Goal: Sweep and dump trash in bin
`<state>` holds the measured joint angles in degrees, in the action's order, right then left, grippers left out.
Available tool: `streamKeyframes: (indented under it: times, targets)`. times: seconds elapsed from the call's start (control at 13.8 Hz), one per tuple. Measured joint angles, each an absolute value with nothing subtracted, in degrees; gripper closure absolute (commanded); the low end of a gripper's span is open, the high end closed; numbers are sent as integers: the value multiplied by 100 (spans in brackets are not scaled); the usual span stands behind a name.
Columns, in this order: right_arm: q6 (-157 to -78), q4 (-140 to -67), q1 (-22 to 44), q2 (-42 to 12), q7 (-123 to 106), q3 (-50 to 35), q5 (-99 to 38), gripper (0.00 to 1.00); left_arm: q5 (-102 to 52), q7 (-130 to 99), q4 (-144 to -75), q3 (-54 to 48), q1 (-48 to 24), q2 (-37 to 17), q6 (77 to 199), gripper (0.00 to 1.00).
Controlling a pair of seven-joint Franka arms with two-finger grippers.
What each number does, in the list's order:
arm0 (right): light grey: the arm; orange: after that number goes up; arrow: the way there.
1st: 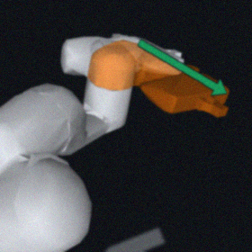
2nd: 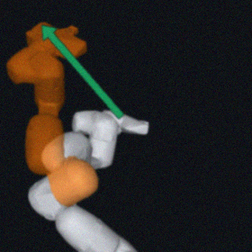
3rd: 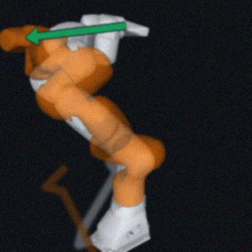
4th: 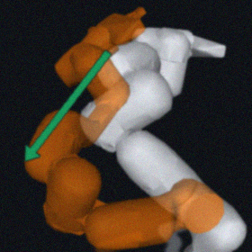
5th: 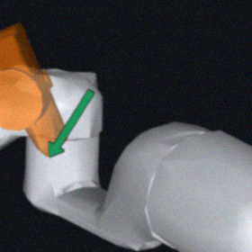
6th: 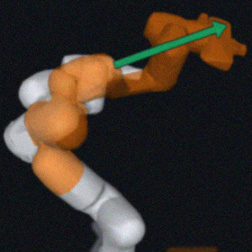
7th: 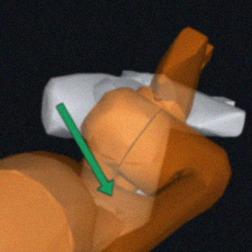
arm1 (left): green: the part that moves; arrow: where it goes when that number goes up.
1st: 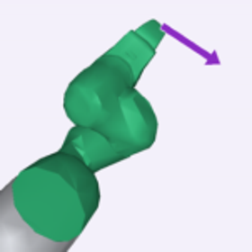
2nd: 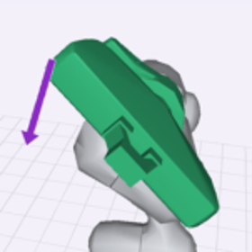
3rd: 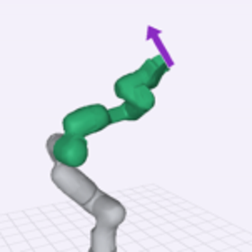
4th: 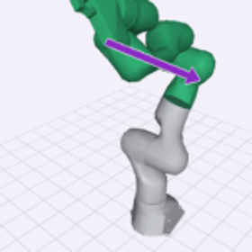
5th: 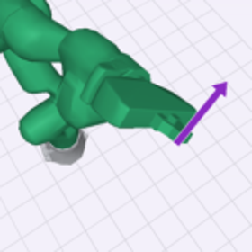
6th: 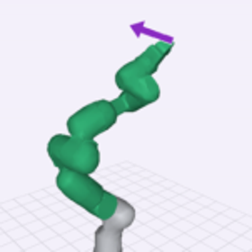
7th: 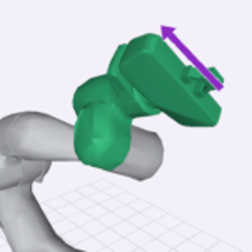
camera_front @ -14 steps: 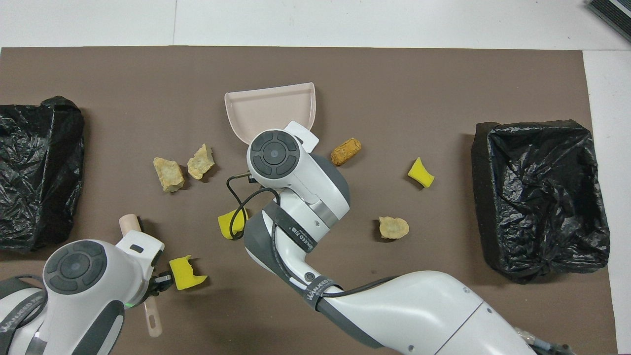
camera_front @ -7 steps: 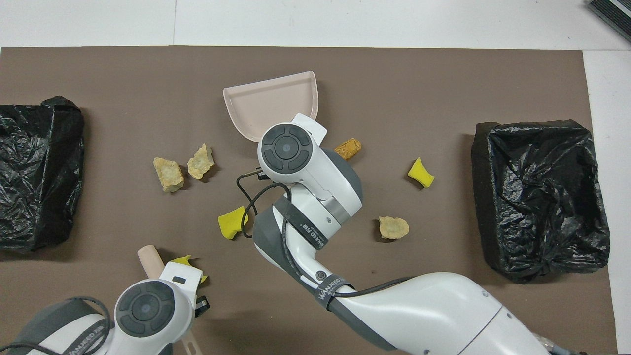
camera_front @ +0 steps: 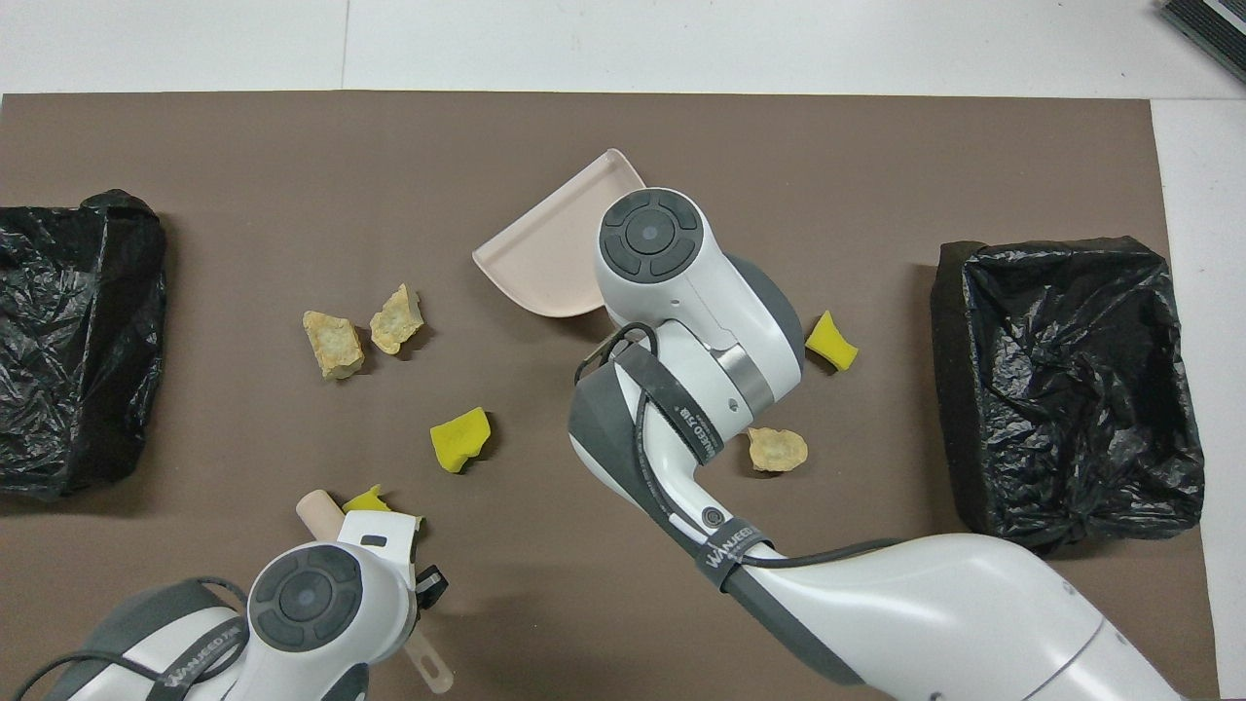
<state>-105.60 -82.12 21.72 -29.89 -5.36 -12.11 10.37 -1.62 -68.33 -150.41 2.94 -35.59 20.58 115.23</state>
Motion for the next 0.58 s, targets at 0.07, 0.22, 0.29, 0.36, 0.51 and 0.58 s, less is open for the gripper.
streamKeyframes:
  times: [0.07, 0.22, 0.29, 0.36, 0.51, 0.58]
  targets:
    - [-10258, -8220, 2119, -2884, -945, -1210, 1041, 100, -162, -6749, -14763, 322, -3449, 1813, 11553, 100]
    - [-9781, -8224, 1985, -2673, -1760, -1211, 1041, 100, -161, -6600, -14182, 335, -3340, 1299, 11566, 100]
    - [-9638, -8225, 1927, -2567, -2101, -1211, 1041, 100, -162, -6476, -13929, 333, -3336, 1055, 11574, 100]
    - [-9534, -8226, 1880, -2482, -2411, -1211, 1043, 100, -162, -6266, -13751, 326, -3337, 874, 11578, 100]
    - [-9405, -8227, 1809, -2400, -3140, -1211, 1045, 100, -163, -5606, -13600, 321, -3337, 689, 11582, 100]
    - [-9369, -8232, 1788, -2399, -3555, -1211, 1046, 100, -164, -5188, -13597, 320, -3337, 673, 11581, 100]
